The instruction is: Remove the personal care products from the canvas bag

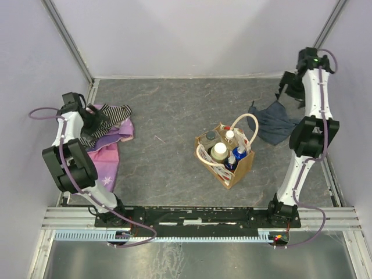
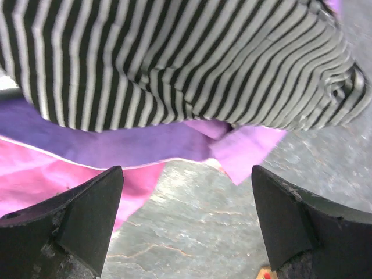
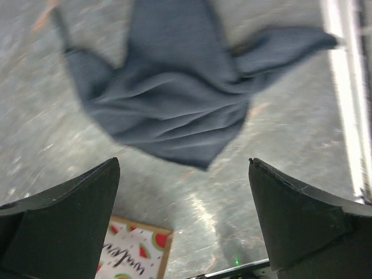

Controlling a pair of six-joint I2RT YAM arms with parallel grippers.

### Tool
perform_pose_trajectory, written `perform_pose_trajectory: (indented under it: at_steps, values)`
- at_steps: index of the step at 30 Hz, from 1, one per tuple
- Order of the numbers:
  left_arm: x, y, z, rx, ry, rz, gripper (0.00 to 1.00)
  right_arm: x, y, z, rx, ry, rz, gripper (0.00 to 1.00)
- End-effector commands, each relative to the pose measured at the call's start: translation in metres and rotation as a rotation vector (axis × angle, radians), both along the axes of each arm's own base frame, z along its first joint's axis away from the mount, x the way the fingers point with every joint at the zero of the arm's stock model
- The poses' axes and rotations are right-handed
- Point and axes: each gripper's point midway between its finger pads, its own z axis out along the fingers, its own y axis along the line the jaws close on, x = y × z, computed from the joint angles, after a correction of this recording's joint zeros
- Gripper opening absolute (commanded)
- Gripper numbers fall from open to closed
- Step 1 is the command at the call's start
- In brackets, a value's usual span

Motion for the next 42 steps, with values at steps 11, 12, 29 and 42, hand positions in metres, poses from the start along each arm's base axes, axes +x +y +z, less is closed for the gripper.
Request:
perform_pose_trajectory:
  at_steps: [11, 12, 29, 42]
  values:
    - [0.011, -0.092, 0.007, -0.134, -0.133, -0.244, 0.94, 0.010, 0.106, -0.091, 0.118, 0.236, 0.243, 1.00]
    - [0.010, -0.092, 0.006, -0.134, -0.129, -0.245, 0.94, 0.009, 0.104, -0.097, 0.109, 0.255, 0.241, 1.00]
    - [-0.003, -0.120, -0.012, -0.135, -0.065, -0.331, 0.93, -0.054, -0.051, -0.161, -0.025, 0.394, -0.295, 1.00]
    - [-0.038, -0.060, -0.057, 0.024, 0.134, -0.161, 0.96, -0.047, -0.059, -0.021, -0.200, 0.128, -0.260, 1.00]
